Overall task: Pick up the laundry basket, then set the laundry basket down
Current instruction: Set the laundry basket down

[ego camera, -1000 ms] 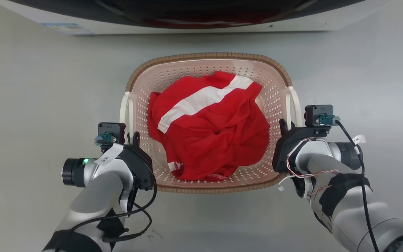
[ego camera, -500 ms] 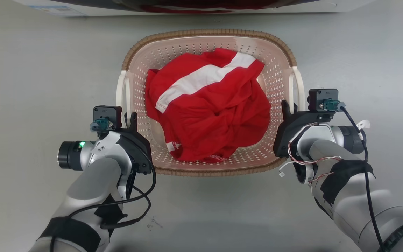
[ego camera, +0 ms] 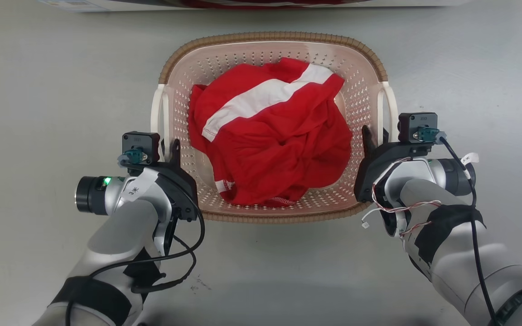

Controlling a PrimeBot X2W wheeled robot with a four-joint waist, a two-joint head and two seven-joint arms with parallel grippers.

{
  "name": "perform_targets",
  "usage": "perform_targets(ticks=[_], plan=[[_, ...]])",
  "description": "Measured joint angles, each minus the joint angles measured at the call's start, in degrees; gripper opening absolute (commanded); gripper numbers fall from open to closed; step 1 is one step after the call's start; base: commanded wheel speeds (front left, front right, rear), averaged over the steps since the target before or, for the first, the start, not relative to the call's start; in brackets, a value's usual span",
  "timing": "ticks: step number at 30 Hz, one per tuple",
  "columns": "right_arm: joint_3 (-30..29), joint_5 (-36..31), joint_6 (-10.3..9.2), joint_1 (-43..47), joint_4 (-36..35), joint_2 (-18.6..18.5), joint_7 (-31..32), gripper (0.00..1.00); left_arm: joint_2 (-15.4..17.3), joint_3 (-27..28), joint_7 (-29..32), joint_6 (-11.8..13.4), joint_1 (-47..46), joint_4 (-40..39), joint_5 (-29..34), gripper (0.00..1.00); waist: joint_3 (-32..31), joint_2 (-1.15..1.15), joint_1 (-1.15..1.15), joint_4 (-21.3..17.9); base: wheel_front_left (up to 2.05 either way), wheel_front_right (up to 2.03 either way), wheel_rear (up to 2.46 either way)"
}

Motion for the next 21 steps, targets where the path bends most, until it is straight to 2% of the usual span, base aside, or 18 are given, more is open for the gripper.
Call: perform_targets(ticks=[1, 2, 3, 4, 5, 21], plan=[[0.1, 0.0, 0.01, -0.1, 0.0, 0.05, -0.02, 0.59, -0.13, -0.08, -0.03, -0.01, -0.14, -0.03, 0.0, 0.42, -0.02, 0.0, 0.0, 0.02, 0.0, 0.0, 0.0], [0.16, 0.0, 0.05, -0.24, 0.0, 0.12, -0.05, 0.75, -0.32, -0.14, -0.05, -0.01, -0.18, -0.04, 0.0, 0.48, -0.05, 0.0, 0.0, 0.03, 0.0, 0.0, 0.0], [0.23, 0.0, 0.08, -0.37, 0.01, 0.22, -0.31, 0.94, -0.52, -0.18, -0.05, -0.01, -0.19, -0.03, -0.01, 0.78, -0.09, 0.0, 0.0, 0.04, 0.0, 0.0, 0.0], [0.23, 0.0, 0.08, -0.37, 0.01, 0.22, -0.31, 1.0, -0.52, -0.18, -0.05, -0.01, -0.19, -0.03, -0.01, 0.95, -0.09, 0.0, 0.0, 0.04, 0.0, 0.0, 0.0], [0.33, -0.01, 0.22, -0.54, 0.0, 0.37, -0.47, 1.0, -0.65, -0.2, -0.07, -0.01, -0.19, -0.02, -0.01, 1.0, -0.14, 0.0, 0.0, 0.05, 0.0, 0.0, 0.0], [0.73, 0.03, 0.51, -0.68, 1.77, 0.86, -1.03, 1.0, -0.91, -0.2, -0.91, -0.01, -0.3, 2.03, -0.27, 1.0, -2.78, 0.0, 0.0, -0.13, 0.0, 0.0, 0.0]])
